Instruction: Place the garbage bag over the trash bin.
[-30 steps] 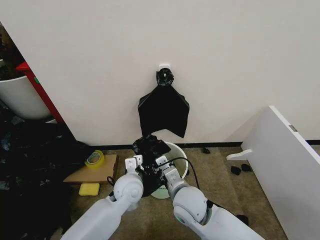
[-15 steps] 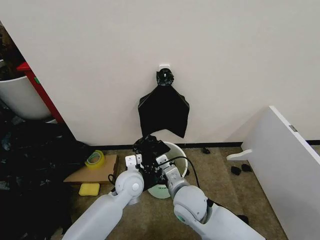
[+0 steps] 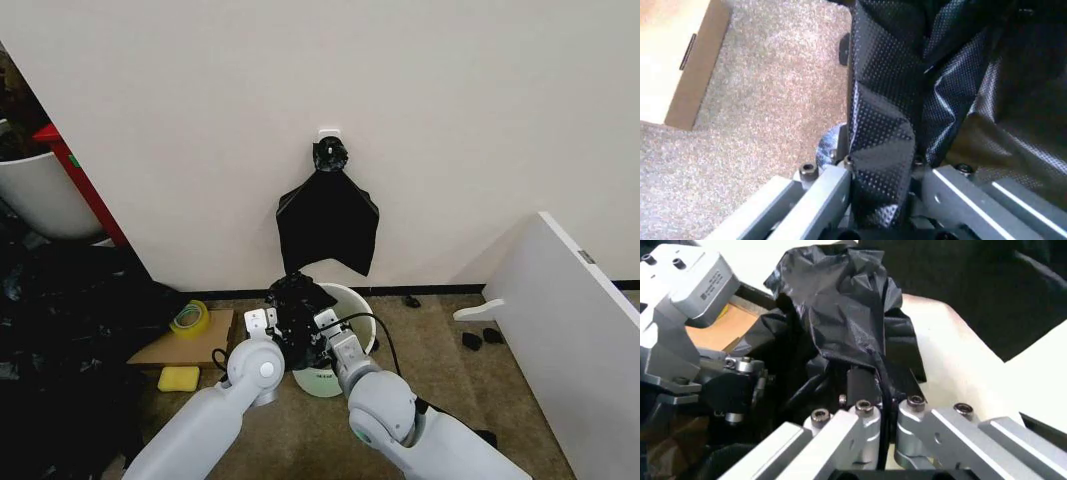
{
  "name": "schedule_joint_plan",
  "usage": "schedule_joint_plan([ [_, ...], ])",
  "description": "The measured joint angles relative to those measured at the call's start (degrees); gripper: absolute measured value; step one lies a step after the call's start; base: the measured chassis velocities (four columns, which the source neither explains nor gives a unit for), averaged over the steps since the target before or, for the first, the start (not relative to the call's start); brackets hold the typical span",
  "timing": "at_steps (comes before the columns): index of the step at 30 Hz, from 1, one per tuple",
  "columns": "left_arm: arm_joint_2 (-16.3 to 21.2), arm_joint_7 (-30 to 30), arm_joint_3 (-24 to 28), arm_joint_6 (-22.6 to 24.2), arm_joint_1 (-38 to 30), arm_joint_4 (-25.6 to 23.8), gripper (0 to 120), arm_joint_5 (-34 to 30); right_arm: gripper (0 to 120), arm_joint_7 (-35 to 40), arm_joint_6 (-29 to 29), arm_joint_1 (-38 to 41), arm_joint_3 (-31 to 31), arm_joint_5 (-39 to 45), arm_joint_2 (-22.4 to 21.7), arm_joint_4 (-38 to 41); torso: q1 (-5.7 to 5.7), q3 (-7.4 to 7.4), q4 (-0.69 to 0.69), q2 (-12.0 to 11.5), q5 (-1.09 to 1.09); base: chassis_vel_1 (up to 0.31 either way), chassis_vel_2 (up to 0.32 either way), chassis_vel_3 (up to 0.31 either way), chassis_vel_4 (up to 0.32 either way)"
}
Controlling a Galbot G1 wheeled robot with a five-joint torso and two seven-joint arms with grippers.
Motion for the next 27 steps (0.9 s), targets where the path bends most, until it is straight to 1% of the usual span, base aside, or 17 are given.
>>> schedule_joint_plan([
  [5, 0.84, 1.57, -1.79, -2.83, 1.61, -1.06, 1, 0.62, 0, 0.23, 0.23, -0.83, 0.83, -0.06, -0.27, 0.99, 0.01, 0.02, 0.00, 0.00, -0.02, 0.000, 0.000, 0.000, 0.000],
  [6, 0.84, 1.57, -1.79, -2.83, 1.61, -1.06, 1, 0.62, 0, 0.23, 0.23, -0.83, 0.83, -0.06, -0.27, 0.99, 0.01, 0.02, 0.00, 0.00, -0.02, 0.000, 0.000, 0.000, 0.000],
  [9, 2.10, 2.56, -3.63, -4.74, 2.87, -2.74, 1, 1.30, 0, 0.77, 0.32, -1.88, 2.26, 0.12, -0.76, 2.70, 0.01, 0.02, 0.03, -0.01, 0.01, 0.000, 0.000, 0.000, 0.000],
  [10, 2.10, 2.56, -3.63, -4.74, 2.87, -2.74, 1, 1.30, 0, 0.77, 0.32, -1.88, 2.26, 0.12, -0.76, 2.70, 0.01, 0.02, 0.03, -0.01, 0.01, 0.000, 0.000, 0.000, 0.000],
  [13, 3.52, 3.31, -5.29, -6.29, 4.24, -5.07, 1, 1.22, 0, 1.16, 0.37, -3.70, 5.02, 0.89, -1.87, 5.17, 0.01, 0.01, 0.01, -0.01, 0.01, 0.000, 0.000, 0.000, 0.000],
  [14, 3.52, 3.31, -5.29, -6.29, 4.24, -5.07, 1, 1.22, 0, 1.16, 0.37, -3.70, 5.02, 0.89, -1.87, 5.17, 0.01, 0.01, 0.01, -0.01, 0.01, 0.000, 0.000, 0.000, 0.000],
  [18, 4.86, 3.73, -7.32, -7.88, 5.94, -7.22, 1, 0.66, 0, 1.30, 0.50, -6.86, 9.42, 1.83, -3.47, 8.72, 0.01, 0.01, 0.02, -0.01, 0.01, 0.000, 0.000, 0.000, 0.000],
  [19, 5.08, 3.73, -7.69, -8.04, 6.18, -7.62, 1, 0.44, 0, 1.28, 0.59, -7.93, 10.74, 1.92, -3.95, 9.50, 0.01, 0.00, 0.01, -0.01, 0.00, 0.000, 0.000, 0.000, 0.000],
  [20, 5.08, 3.73, -7.69, -8.04, 6.18, -7.62, 1, 0.44, 0, 1.28, 0.59, -7.93, 10.74, 1.92, -3.95, 9.50, 0.01, 0.00, 0.01, -0.01, 0.00, 0.000, 0.000, 0.000, 0.000],
  [23, 5.81, 3.72, -8.42, -8.23, 6.86, -9.14, 1, -0.09, 0, 0.92, 1.40, -11.43, 14.35, 2.03, -5.32, 10.77, 0.01, 0.00, 0.00, -0.01, 0.01, 0.000, 0.000, 0.000, 0.000],
  [24, 5.81, 3.72, -8.42, -8.23, 6.86, -9.14, 1, -0.09, 0, 0.92, 1.40, -11.43, 14.35, 2.03, -5.32, 10.77, 0.01, 0.00, 0.00, -0.01, 0.01, 0.000, 0.000, 0.000, 0.000],
  [27, 6.33, 3.72, -8.83, -8.23, 7.76, -10.73, 1, -0.25, 0, 0.50, 2.07, -14.59, 17.09, 2.03, -6.01, 11.70, 0.00, 0.00, 0.01, -0.01, 0.01, 0.000, 0.000, 0.000, 0.000],
])
